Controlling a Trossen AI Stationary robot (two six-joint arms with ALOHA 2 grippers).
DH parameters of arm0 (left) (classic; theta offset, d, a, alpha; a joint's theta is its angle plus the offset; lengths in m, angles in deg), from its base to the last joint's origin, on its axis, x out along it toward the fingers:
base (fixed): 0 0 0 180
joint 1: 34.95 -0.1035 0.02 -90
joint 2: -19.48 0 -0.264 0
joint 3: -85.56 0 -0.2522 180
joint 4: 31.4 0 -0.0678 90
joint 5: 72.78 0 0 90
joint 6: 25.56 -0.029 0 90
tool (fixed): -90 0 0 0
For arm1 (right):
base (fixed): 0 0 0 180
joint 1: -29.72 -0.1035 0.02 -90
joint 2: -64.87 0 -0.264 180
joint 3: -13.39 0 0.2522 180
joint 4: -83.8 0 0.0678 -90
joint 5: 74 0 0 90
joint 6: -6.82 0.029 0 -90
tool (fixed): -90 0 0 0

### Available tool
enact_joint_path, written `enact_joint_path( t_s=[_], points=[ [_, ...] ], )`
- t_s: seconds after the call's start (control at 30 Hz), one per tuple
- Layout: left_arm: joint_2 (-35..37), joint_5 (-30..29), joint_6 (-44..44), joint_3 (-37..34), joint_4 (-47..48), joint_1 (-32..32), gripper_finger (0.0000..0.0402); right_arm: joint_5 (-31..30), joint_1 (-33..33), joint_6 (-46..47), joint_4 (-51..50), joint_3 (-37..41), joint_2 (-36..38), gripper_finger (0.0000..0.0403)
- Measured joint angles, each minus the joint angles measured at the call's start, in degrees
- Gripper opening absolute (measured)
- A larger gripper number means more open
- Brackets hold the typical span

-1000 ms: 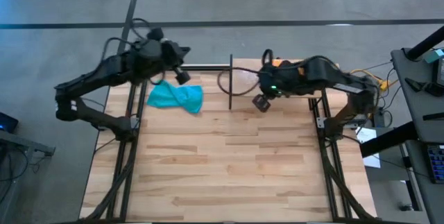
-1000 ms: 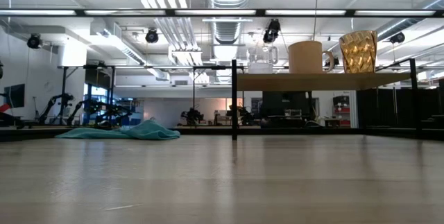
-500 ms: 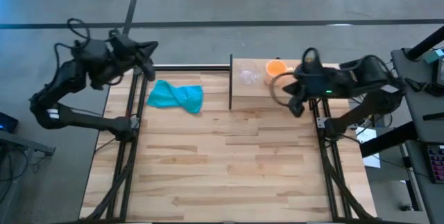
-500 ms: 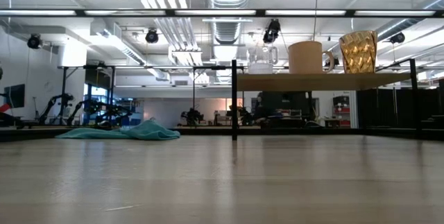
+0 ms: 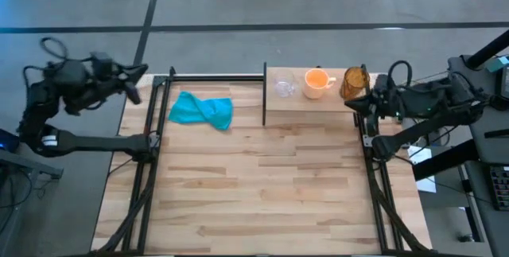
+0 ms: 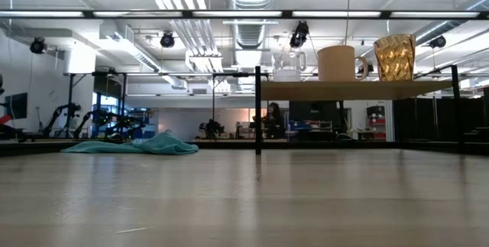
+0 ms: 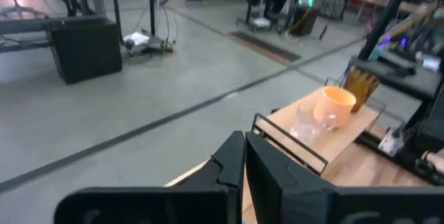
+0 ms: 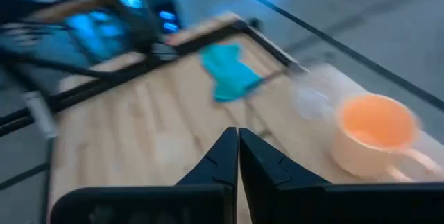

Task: Stack small to large cups/mugs on shelf
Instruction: Return to Home Position

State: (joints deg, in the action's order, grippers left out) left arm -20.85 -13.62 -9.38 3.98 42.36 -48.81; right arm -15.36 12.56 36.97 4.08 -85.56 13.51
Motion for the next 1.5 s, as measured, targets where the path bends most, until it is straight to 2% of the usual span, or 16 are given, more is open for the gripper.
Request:
enact_joint_path(
  t_s=[0.17,0.23,0.3,0.43,0.57,0.73,0.87,1.0,1.07,1.17,1.5],
  points=[
    [7.4,-3.2,-0.2,-4.9,0.0,0.0,0.0000,10.7,-0.2,-12.7,21.2,17.1,11.2,0.0009],
    [10.7,-3.0,0.9,-7.4,0.1,0.0,0.0000,14.8,-0.2,-15.3,28.5,23.4,15.9,0.0009],
    [14.4,-2.6,2.6,-10.1,-1.2,0.0,0.0000,15.6,-0.2,-15.1,34.0,29.2,20.5,0.0009],
    [22.0,-1.1,2.7,-15.7,-5.4,0.0,0.0000,15.4,-0.2,-13.6,39.5,38.7,28.7,0.0009],
    [27.0,-0.7,2.7,-22.0,-5.3,0.0,0.0000,15.4,-0.2,-15.1,45.2,46.6,36.3,0.0009],
    [33.5,-1.0,4.3,-29.2,-6.1,0.0,0.0000,15.5,-0.2,-13.8,46.1,54.6,45.0,0.0009],
    [38.5,-0.9,5.0,-34.7,-7.4,0.0,0.0000,20.1,-0.2,-15.9,51.3,60.1,50.5,0.0009],
    [38.5,-0.4,6.0,-37.9,-6.6,0.0,0.0000,22.8,-0.1,-18.2,54.1,63.2,51.2,0.0009],
    [37.6,-1.1,6.1,-38.9,-9.9,0.0,0.0000,22.2,-0.1,-18.0,54.6,64.3,50.6,0.0009],
    [36.8,-0.2,6.5,-41.7,-8.6,0.0,0.0000,22.2,-0.1,-16.4,54.8,67.1,50.8,0.0009],
    [38.1,2.3,7.6,-49.9,-18.0,0.0,0.0000,22.3,-0.1,-14.8,65.9,75.7,51.4,0.0009]
  ],
)
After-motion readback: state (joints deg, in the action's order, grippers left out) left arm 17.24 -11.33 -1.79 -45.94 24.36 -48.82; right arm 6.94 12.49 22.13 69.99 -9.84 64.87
